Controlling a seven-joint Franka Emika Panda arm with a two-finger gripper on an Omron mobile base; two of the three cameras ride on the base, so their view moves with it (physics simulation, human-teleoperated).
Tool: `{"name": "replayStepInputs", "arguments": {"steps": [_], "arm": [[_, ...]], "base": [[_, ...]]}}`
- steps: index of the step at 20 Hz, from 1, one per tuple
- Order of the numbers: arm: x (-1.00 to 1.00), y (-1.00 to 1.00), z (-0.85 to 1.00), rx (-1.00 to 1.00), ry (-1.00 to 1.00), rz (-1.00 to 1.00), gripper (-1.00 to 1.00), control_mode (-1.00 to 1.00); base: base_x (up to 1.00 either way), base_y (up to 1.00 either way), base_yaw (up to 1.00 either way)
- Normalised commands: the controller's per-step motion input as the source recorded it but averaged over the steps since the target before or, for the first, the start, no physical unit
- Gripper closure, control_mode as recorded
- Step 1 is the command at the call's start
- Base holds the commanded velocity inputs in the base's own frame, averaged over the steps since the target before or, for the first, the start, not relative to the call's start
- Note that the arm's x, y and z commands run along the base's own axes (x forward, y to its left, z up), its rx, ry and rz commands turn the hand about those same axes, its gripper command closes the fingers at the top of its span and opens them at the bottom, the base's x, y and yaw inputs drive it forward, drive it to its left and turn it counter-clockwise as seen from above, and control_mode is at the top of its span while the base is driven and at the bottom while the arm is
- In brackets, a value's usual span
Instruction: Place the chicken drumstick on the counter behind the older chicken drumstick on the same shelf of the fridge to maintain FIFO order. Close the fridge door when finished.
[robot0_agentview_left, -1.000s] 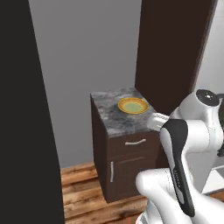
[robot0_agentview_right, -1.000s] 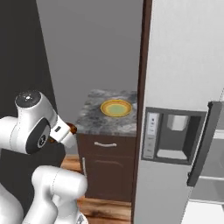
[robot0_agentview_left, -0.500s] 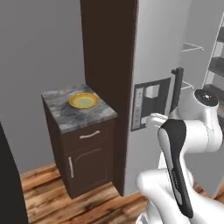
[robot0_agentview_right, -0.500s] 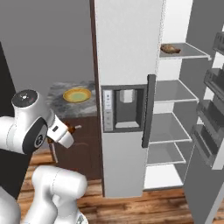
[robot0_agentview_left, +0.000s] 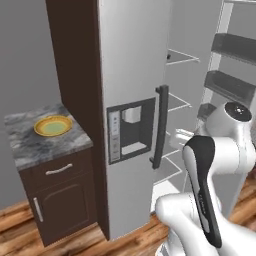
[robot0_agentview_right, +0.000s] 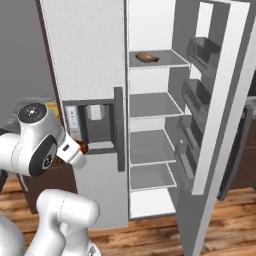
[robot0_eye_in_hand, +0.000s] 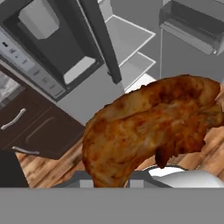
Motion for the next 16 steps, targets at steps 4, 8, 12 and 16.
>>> {"name": "replayStepInputs", "arguments": {"steps": [4,8,12,16], "arm": [[0.0,0.0,0.0,0.0,0.0,0.0,1.0,1.0],[0.0,0.0,0.0,0.0,0.0,0.0,1.0,1.0],[0.0,0.0,0.0,0.0,0.0,0.0,1.0,1.0],[0.0,0.0,0.0,0.0,0.0,0.0,1.0,1.0]], "base": [[0.36,-0.48,0.0],[0.45,-0.43,0.0],[0.63,-0.26,0.0],[0.78,-0.07,0.0]]}}
